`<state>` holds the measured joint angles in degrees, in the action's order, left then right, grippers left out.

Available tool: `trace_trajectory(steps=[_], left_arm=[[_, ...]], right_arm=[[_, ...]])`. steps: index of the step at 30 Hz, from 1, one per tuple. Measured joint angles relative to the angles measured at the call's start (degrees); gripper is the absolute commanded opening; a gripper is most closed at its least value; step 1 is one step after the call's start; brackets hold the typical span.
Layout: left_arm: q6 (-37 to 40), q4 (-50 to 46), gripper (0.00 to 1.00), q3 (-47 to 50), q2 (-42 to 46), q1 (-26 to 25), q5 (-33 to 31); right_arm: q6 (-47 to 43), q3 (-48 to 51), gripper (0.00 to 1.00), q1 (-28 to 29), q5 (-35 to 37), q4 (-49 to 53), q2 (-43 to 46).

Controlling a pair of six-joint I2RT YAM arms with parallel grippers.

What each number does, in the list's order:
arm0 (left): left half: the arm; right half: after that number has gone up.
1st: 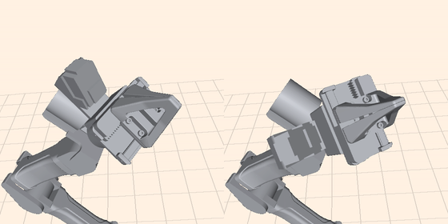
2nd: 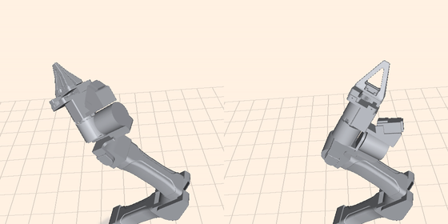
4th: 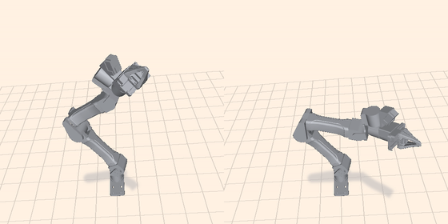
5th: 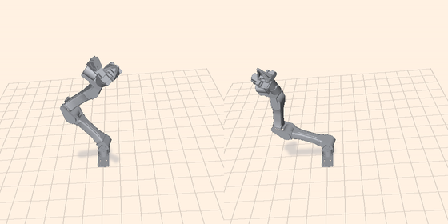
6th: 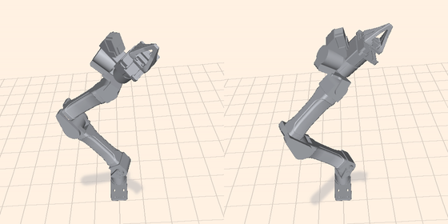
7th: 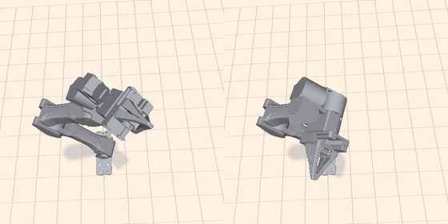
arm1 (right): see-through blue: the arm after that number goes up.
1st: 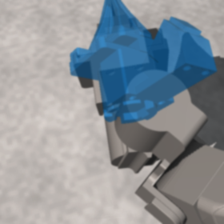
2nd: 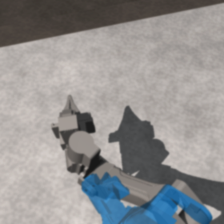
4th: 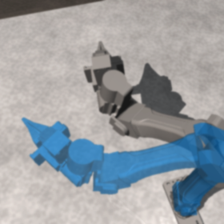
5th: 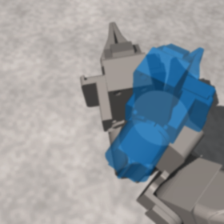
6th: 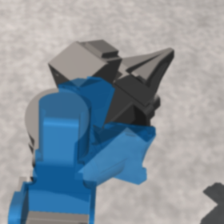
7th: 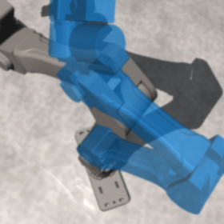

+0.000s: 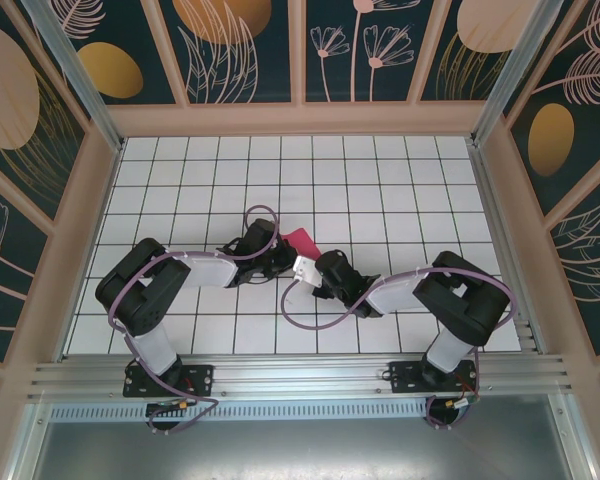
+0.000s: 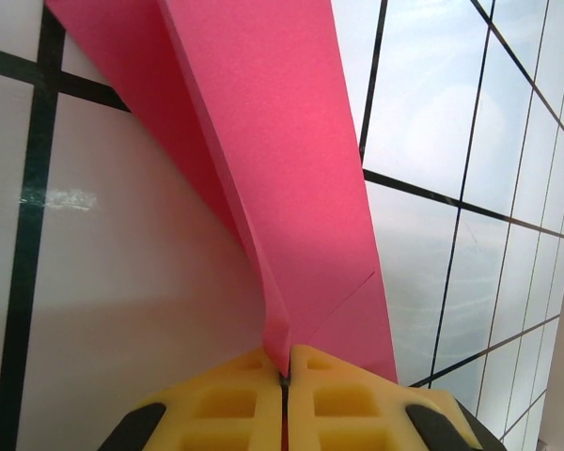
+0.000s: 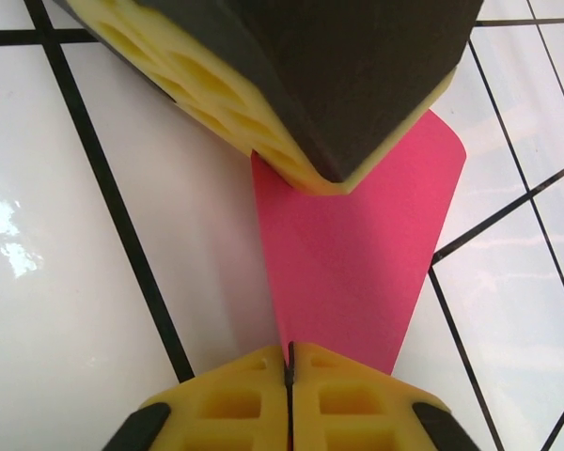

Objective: Fold a paper plane with a square sheet of paper (pick it up from the middle)
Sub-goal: Fold the wing for the fifth time at the center of the table.

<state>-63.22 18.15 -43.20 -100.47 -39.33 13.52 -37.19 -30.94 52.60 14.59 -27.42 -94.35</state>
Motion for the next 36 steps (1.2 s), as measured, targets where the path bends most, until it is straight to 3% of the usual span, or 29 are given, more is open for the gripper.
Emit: trace_trajectory(steps=[6, 10, 15, 24, 36], left_arm=[[0.20, -0.42, 0.24, 0.00, 0.31, 0.04, -0.04], [0.31, -1.33, 0.44, 0.02, 2.19, 0.35, -0.59], [0.37, -2.32, 0.58, 1.46, 7.56, 2.21, -3.93], [0.44, -4.90, 0.61, 6.80, 16.72, 4.15, -9.14], [1.62, -4.70, 0.60, 7.32, 19.32, 4.15, -8.44]], right_arm=[[0.04, 0.00, 0.00, 0.00, 0.37, 0.00, 0.00], [1.09, -0.83, 0.00, -0.11, -0.15, 1.42, 0.00], [5.18, -4.52, 0.00, -0.76, -4.04, 4.17, 0.00], [15.87, -8.68, 0.00, -0.74, -11.28, 3.48, -2.14], [31.69, -7.28, 0.00, -4.57, -22.08, 1.95, -4.59]])
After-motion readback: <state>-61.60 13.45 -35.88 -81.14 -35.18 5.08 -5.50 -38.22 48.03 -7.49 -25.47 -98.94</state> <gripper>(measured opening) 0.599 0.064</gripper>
